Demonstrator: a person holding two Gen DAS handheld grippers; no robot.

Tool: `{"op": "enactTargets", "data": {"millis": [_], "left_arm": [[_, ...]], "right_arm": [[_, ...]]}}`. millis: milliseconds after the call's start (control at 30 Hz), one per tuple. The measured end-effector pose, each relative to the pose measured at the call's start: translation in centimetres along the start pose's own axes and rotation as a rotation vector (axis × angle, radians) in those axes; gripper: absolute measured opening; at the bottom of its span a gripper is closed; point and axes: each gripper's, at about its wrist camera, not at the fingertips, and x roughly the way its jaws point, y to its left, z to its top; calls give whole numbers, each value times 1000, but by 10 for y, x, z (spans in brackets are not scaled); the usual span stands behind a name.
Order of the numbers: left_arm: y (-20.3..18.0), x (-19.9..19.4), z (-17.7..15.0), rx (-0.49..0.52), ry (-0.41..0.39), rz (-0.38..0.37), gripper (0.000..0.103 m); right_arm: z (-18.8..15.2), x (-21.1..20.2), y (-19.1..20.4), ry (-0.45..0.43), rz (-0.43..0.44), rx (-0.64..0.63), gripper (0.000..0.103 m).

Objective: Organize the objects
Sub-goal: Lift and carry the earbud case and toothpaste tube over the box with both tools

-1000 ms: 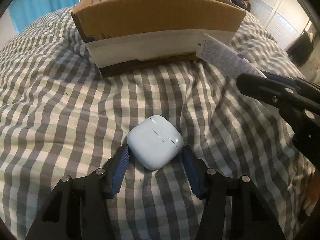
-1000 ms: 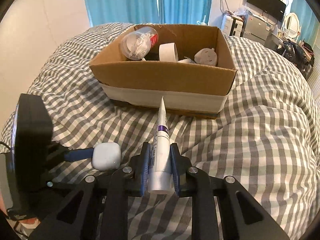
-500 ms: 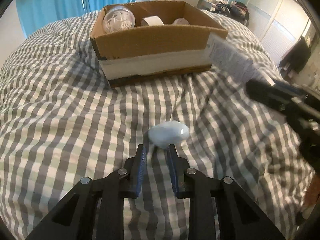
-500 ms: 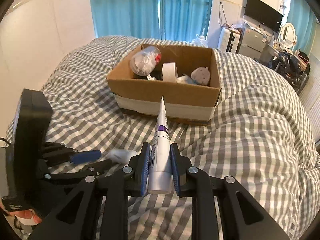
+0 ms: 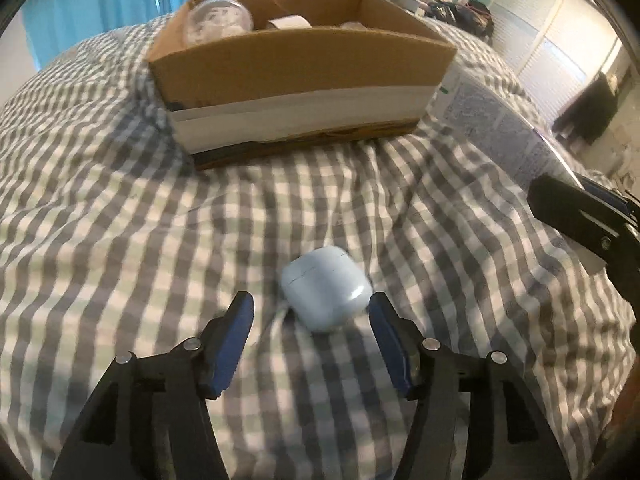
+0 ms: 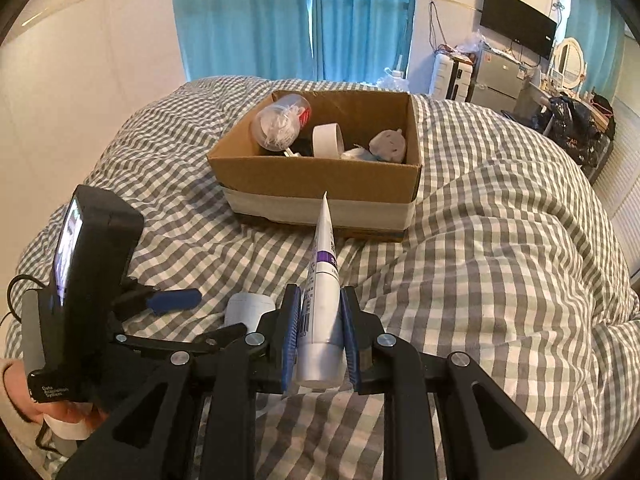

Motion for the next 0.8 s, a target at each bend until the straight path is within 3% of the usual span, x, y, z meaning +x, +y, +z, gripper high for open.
{"op": "enactTargets", "data": {"millis": [200, 367, 567, 800], "left_arm": [[-12, 35, 10, 57, 59, 24, 63], [-14, 38, 8, 73, 53, 33, 59], [-12, 15, 1, 43, 36, 45, 59], [-11, -41, 1, 20, -77, 43, 59]], "right_arm": [[-1, 11, -7, 16, 7, 12, 20], [-1, 17, -12, 23, 14, 25, 20], [-2, 9, -10, 9, 3, 19, 20], [2, -17, 0, -40, -13, -2, 20]]}}
